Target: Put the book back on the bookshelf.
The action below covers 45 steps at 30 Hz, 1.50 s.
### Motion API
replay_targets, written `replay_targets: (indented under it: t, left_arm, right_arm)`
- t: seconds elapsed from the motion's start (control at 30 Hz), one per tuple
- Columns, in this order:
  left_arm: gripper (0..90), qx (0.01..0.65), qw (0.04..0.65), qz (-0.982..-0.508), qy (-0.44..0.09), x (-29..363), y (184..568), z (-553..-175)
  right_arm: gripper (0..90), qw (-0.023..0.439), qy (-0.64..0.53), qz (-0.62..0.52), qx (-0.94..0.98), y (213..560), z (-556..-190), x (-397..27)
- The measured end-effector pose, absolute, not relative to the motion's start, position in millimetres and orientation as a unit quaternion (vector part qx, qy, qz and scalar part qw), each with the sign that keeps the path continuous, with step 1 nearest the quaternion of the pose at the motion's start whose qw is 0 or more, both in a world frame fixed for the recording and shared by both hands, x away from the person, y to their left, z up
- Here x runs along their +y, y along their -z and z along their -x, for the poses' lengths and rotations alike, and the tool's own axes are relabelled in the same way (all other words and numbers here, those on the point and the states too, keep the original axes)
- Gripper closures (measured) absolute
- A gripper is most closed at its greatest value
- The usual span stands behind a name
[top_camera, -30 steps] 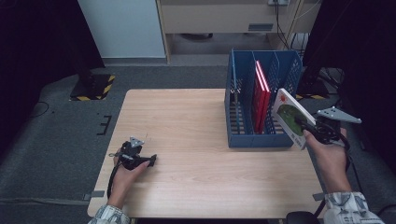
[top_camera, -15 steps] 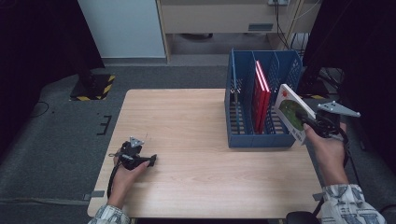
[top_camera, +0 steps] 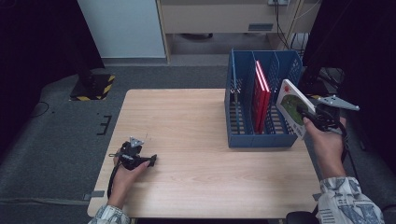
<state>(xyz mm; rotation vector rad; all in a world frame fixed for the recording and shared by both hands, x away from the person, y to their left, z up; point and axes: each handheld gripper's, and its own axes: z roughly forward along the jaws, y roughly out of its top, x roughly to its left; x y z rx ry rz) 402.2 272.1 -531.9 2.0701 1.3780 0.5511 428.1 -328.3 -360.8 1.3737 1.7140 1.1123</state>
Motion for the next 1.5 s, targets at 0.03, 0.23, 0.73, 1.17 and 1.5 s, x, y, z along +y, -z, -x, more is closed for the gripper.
replay_targets:
  t: [0.03,0.23,0.73,1.17,1.5]
  left_arm:
    - [3.7,0.517,0.293,-0.777,-0.206,271.9,531.9,-402.1]
    - [3.3,0.518,0.296,-0.775,-0.206,270.5,532.8,-401.2]
    - [1.9,0.521,0.303,-0.77,-0.211,269.6,534.8,-399.1]
    - [1.7,0.521,0.302,-0.77,-0.209,269.4,534.6,-399.4]
    - [1.8,0.521,0.302,-0.771,-0.209,269.4,534.6,-399.5]
  right_arm:
    - [75.7,0.333,-0.425,-0.527,0.656,361.0,-429.8,-328.2]
    - [75.6,0.337,-0.422,-0.532,0.652,362.7,-440.4,-326.6]
    - [75.6,0.346,-0.402,-0.545,0.649,368.3,-467.5,-324.0]
    - [75.7,0.346,-0.391,-0.55,0.652,374.8,-479.2,-321.4]
    - [75.7,0.342,-0.389,-0.554,0.651,384.1,-491.1,-316.3]
